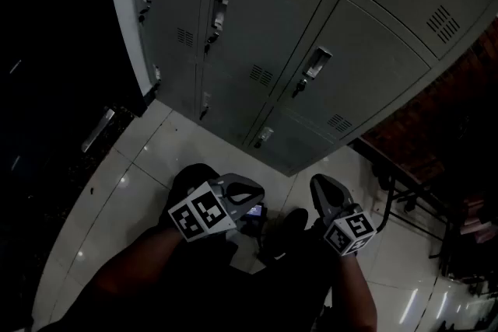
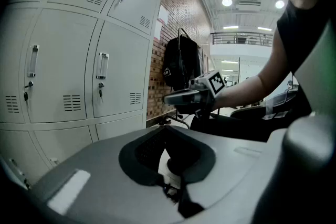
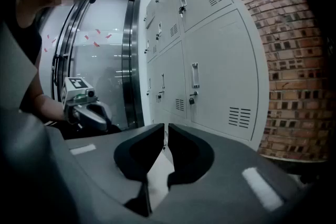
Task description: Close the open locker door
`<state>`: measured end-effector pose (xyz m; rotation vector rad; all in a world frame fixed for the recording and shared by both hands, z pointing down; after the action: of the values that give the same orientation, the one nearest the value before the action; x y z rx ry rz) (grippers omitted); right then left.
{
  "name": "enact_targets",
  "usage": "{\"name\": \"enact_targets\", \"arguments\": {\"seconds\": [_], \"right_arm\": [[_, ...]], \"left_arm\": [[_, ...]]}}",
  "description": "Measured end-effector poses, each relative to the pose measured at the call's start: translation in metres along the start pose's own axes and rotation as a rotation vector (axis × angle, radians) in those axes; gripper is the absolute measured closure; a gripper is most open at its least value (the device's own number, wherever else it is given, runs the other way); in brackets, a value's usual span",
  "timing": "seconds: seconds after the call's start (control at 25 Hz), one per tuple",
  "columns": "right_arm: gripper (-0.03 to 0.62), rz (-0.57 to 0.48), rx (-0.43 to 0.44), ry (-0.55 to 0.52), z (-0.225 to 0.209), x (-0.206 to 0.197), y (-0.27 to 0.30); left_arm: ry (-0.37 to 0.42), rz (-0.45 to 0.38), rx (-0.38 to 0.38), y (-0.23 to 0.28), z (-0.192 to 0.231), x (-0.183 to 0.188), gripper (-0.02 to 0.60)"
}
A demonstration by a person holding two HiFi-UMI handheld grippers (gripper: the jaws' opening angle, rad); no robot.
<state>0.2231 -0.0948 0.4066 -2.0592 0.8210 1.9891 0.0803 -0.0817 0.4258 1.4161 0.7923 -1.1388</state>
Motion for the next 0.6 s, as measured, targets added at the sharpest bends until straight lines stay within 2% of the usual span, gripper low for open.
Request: {"name": "enact_targets", "arguments": {"seconds": [0.12, 0.24, 0.44, 0.6], "right_arm": [[0.560, -0.048, -0.025, 0.006, -0.006, 0.024, 0.035], [0.558, -0.059, -0.086, -0.007, -0.026, 0.044, 0.065], [0.541, -0.108, -0.185, 0.062, -0.064, 0.075, 0.107], [0.494, -0.112, -0.265, 0.075, -0.088, 0.092, 0.137]], "left_arm": [[-0.002, 0.008, -0.004, -0.004, 0.001, -0.003, 0.569], [-0.013, 0.007, -0.007, -0.006, 0.003, -0.003, 0.569], [-0.009, 0.007, -0.013, -0.005, 0.001, -0.003, 0.569], [-0.014, 0.007, -0.013, -0.005, 0.002, -0.004, 0.569]]}}
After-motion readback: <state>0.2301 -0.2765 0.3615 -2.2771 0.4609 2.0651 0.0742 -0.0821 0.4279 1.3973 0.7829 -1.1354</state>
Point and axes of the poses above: the fingertips, and each gripper's own axes: y forward along the fingers, z to its left, x out of its top, the point moved 2 cm from there along -y, backward along the fingers, and after that the axes turned 4 degrees about x, right-handed, at the moved point
